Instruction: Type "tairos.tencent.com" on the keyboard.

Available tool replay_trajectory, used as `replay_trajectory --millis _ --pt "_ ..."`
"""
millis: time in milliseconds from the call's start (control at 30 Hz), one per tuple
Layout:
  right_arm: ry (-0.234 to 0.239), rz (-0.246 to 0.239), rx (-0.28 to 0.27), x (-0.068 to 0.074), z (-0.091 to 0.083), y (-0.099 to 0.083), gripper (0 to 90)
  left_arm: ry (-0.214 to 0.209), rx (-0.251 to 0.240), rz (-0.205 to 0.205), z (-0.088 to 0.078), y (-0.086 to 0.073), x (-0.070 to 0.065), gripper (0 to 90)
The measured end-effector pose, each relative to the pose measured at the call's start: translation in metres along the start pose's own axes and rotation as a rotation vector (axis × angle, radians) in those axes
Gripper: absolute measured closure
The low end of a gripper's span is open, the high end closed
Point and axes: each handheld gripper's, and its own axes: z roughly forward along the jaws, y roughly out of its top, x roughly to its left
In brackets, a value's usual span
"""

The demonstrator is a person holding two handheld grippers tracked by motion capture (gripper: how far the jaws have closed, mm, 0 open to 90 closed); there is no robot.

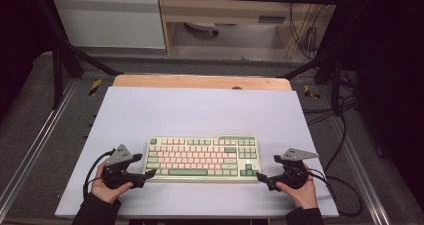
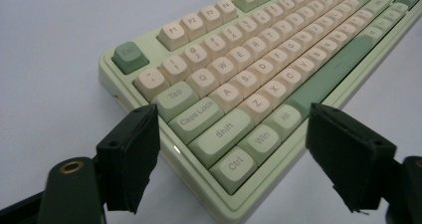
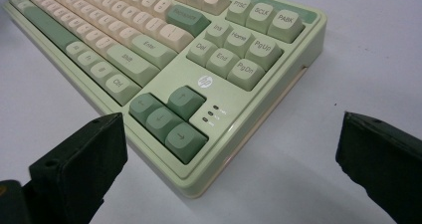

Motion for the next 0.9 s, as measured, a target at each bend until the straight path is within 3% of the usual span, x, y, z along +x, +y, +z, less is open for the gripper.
replay_trajectory --millis 300,600,900 --pt "-0.001 -0.003 -0.001 0.000 0.000 0.000 0.4 -0.015 0.026 0.026 0.009 0.011 -0.011 38.0" --pt "-0.001 -0.001 -0.002 0.000 -0.001 0.000 0.4 -0.029 0.017 0.001 0.015 0.024 -0.017 50.3" --pt "0.001 -0.001 -0.002 0.000 0.000 0.001 0.4 -0.021 0.013 0.005 0.026 0.035 -0.024 65.0"
